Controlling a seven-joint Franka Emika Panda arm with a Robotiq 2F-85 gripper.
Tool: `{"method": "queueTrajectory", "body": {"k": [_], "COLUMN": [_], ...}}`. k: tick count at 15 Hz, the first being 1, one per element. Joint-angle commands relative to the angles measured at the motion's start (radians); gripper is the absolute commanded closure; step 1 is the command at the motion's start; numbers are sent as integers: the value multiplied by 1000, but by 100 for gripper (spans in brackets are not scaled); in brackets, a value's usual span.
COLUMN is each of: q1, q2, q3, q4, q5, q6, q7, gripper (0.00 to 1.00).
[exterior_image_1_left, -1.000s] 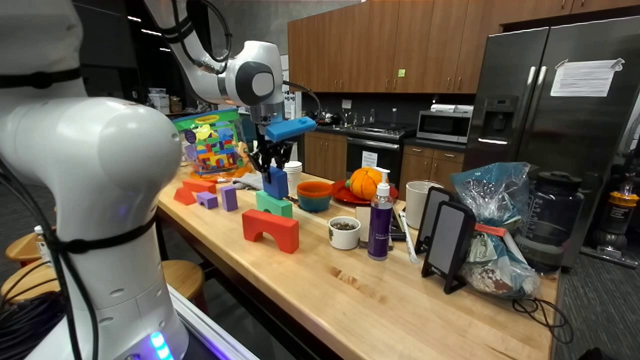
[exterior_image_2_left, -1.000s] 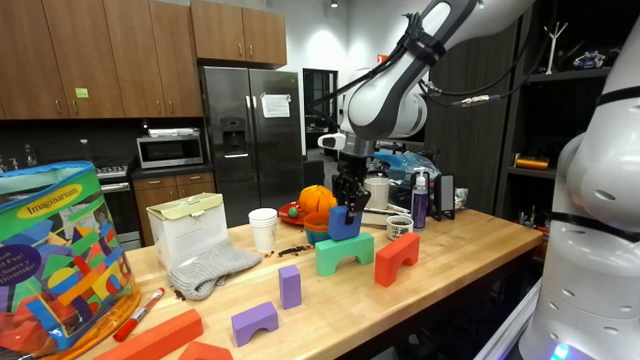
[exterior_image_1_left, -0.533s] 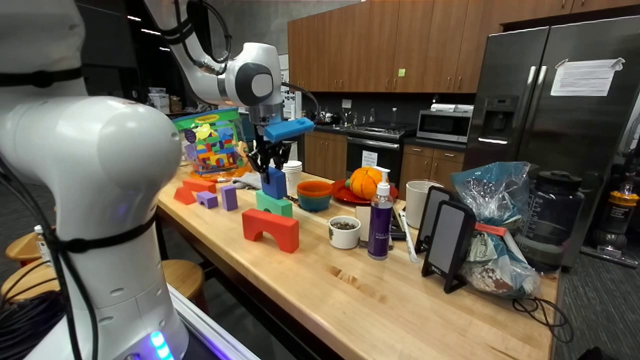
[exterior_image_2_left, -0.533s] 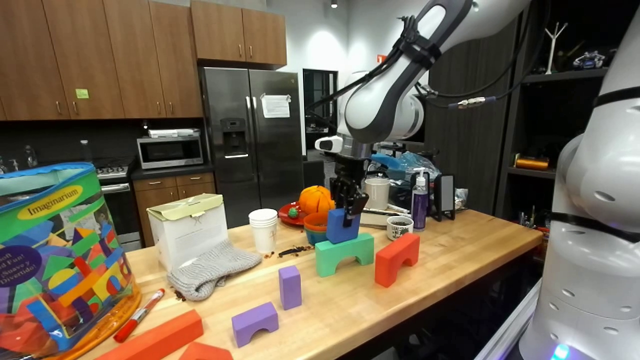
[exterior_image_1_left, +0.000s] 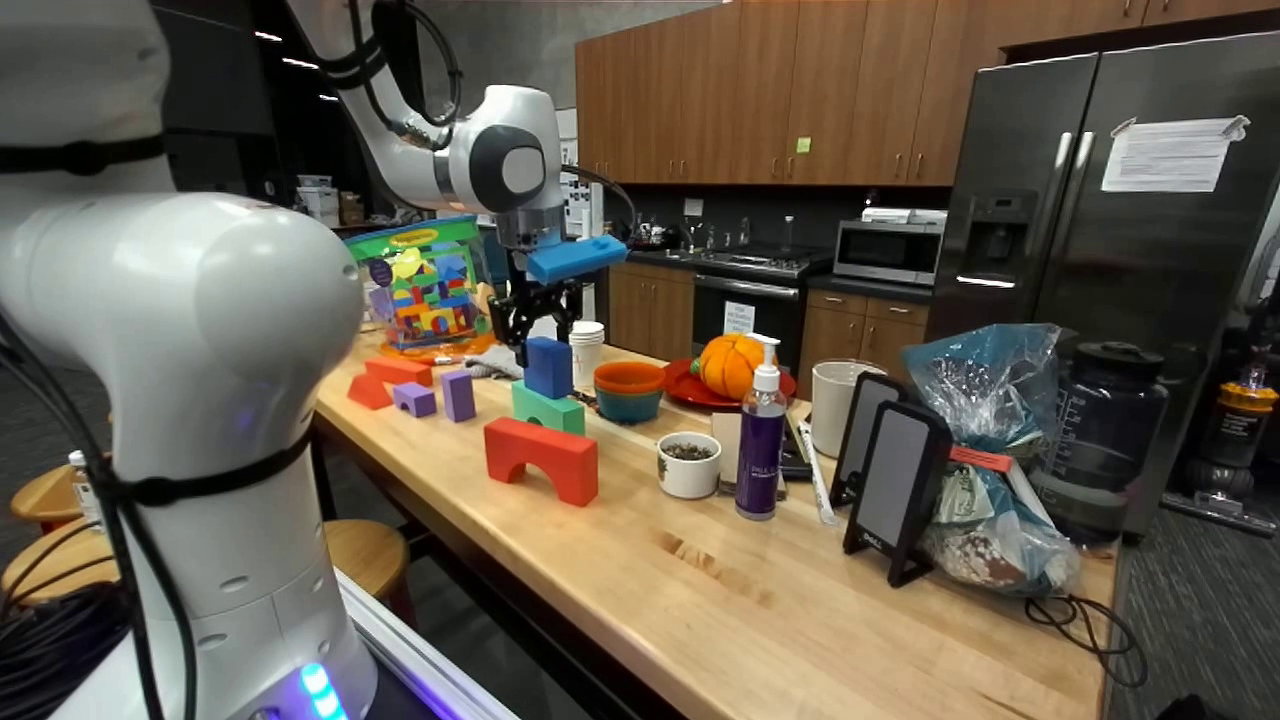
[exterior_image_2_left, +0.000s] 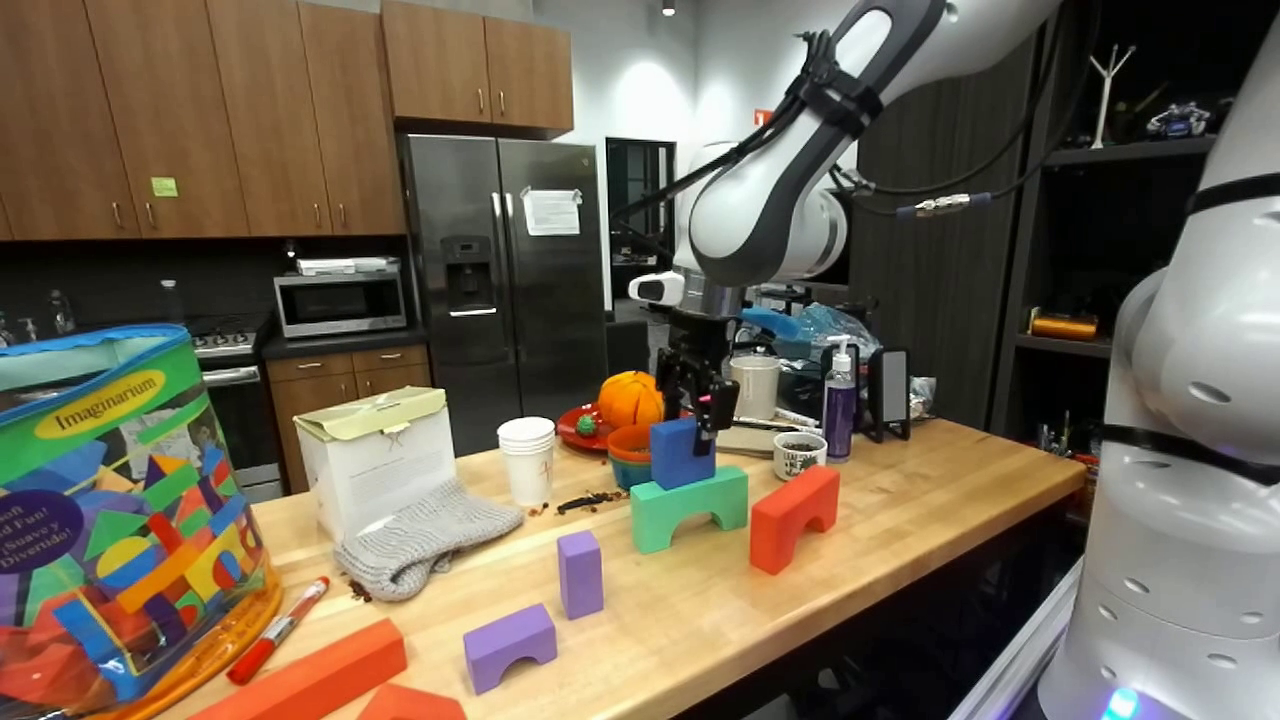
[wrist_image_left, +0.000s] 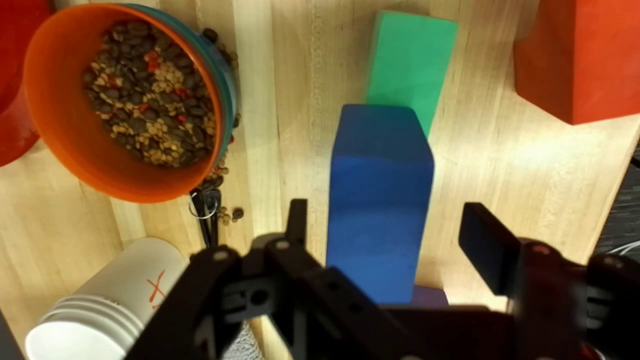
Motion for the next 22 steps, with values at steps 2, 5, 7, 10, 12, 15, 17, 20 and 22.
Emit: {"method": "queueTrajectory", "body": {"k": [2,5,7,10,12,15,17,20,22], "q1": [-12,-16,-19,-21,-19,-9,-3,4,18], "q2": [-12,-22,-25,-30,-33,-36,-38,-35,-31], "q3": [12,22,32,48,59,71,87,109,118], "q4": [2,-6,-11,-14,-17,-19,-21,-18,-14], "q5": [8,-10,-27,-58,-81,-105,-124,-147,-138], "q6": [-7,8,28,50,64,80,87,84,81], "q7": [8,23,39,72,91,104,118,138,136], "gripper": [0,0,0,0,0,0,0,0,0]}}
